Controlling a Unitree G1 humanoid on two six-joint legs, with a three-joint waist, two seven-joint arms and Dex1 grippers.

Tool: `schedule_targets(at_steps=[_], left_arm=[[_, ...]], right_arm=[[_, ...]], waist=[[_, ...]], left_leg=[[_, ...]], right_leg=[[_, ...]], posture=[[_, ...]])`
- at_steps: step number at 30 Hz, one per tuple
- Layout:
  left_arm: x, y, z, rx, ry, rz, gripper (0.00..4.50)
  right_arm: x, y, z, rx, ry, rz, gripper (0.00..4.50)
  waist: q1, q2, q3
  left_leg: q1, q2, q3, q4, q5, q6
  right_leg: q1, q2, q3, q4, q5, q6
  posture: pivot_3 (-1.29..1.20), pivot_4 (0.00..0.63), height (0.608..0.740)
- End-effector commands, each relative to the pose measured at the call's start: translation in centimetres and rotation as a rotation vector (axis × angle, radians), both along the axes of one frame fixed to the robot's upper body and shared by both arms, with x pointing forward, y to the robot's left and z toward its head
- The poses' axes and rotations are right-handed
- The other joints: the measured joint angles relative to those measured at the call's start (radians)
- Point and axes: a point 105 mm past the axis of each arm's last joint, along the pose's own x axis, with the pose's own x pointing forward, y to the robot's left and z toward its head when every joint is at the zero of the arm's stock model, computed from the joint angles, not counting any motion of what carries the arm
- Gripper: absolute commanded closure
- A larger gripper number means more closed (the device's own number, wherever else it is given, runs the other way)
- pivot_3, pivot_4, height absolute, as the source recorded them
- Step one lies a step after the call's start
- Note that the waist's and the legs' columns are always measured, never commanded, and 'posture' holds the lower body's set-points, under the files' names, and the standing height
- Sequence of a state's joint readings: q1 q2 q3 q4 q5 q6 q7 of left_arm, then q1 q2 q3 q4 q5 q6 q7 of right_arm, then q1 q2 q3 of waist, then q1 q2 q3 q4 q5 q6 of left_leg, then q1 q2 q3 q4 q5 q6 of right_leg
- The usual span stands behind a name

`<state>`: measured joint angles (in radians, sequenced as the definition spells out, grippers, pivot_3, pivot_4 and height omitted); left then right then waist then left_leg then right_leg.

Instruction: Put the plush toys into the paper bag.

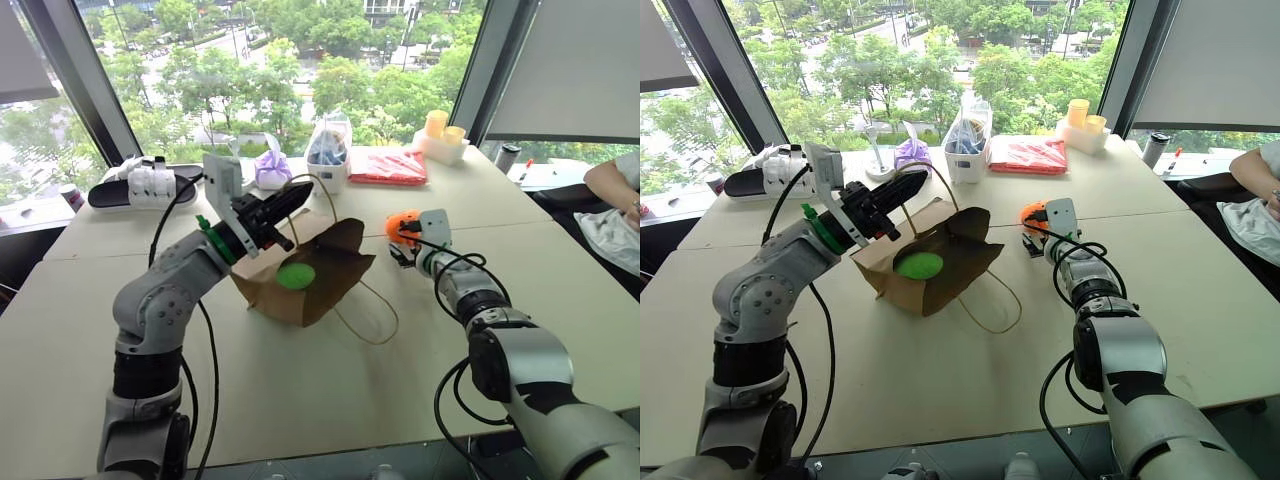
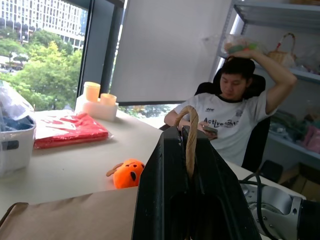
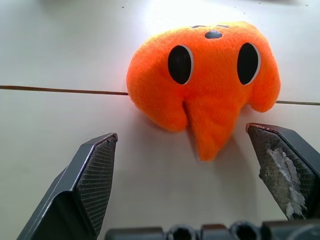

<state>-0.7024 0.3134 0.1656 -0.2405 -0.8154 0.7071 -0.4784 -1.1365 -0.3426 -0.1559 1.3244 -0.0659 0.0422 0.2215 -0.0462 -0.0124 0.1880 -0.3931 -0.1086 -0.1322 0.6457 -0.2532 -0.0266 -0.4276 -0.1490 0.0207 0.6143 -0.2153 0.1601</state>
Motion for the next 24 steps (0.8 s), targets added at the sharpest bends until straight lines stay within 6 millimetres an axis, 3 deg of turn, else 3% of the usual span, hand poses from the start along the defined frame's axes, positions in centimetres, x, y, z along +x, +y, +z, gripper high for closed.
schedule_targets(at_steps=[1, 10, 13, 20, 24], left_arm=[[-0.6, -0.2, 1.31, 0.0, -0.065, -0.001, 4.5], [-0.83, 0.1, 1.4, -0.004, -0.068, 0.021, 4.5], [-0.89, 0.13, 1.59, -0.004, -0.074, 0.027, 4.5], [-1.05, 0.38, 1.85, -0.001, -0.08, 0.041, 4.5], [-1.1, 0.29, 1.79, 0.0, -0.079, 0.04, 4.5]], right_arm=[[0.37, 0.06, 1.26, -0.002, -0.042, -0.018, 0.06], [0.52, 0.42, 1.52, 0.04, -0.041, -0.03, 0.06], [0.54, 0.55, 1.48, 0.047, -0.04, -0.031, 0.85], [0.45, 0.29, 1.17, 0.054, -0.036, -0.044, 4.47], [0.4, 0.12, 1.2, 0.04, -0.041, -0.037, 4.47]], waist=[[0.0, 0.0, 0.0], [0.0, 0.0, 0.0], [0.0, 0.0, 0.0], [0.0, 0.0, 0.0], [0.0, 0.0, 0.0]], left_leg=[[0.0, 0.0, 0.0, 0.0, 0.0, 0.0], [0.0, 0.0, 0.0, 0.0, 0.0, 0.0], [0.0, 0.0, 0.0, 0.0, 0.0, 0.0], [0.0, 0.0, 0.0, 0.0, 0.0, 0.0], [0.0, 0.0, 0.0, 0.0, 0.0, 0.0]], right_leg=[[0.0, 0.0, 0.0, 0.0, 0.0, 0.0], [0.0, 0.0, 0.0, 0.0, 0.0, 0.0], [0.0, 0.0, 0.0, 0.0, 0.0, 0.0], [0.0, 0.0, 0.0, 0.0, 0.0, 0.0], [0.0, 0.0, 0.0, 0.0, 0.0, 0.0]], posture=[[0.0, 0.15, 0.74], [0.0, 0.15, 0.74], [0.0, 0.15, 0.74], [0.0, 0.15, 0.74], [0.0, 0.15, 0.74]])
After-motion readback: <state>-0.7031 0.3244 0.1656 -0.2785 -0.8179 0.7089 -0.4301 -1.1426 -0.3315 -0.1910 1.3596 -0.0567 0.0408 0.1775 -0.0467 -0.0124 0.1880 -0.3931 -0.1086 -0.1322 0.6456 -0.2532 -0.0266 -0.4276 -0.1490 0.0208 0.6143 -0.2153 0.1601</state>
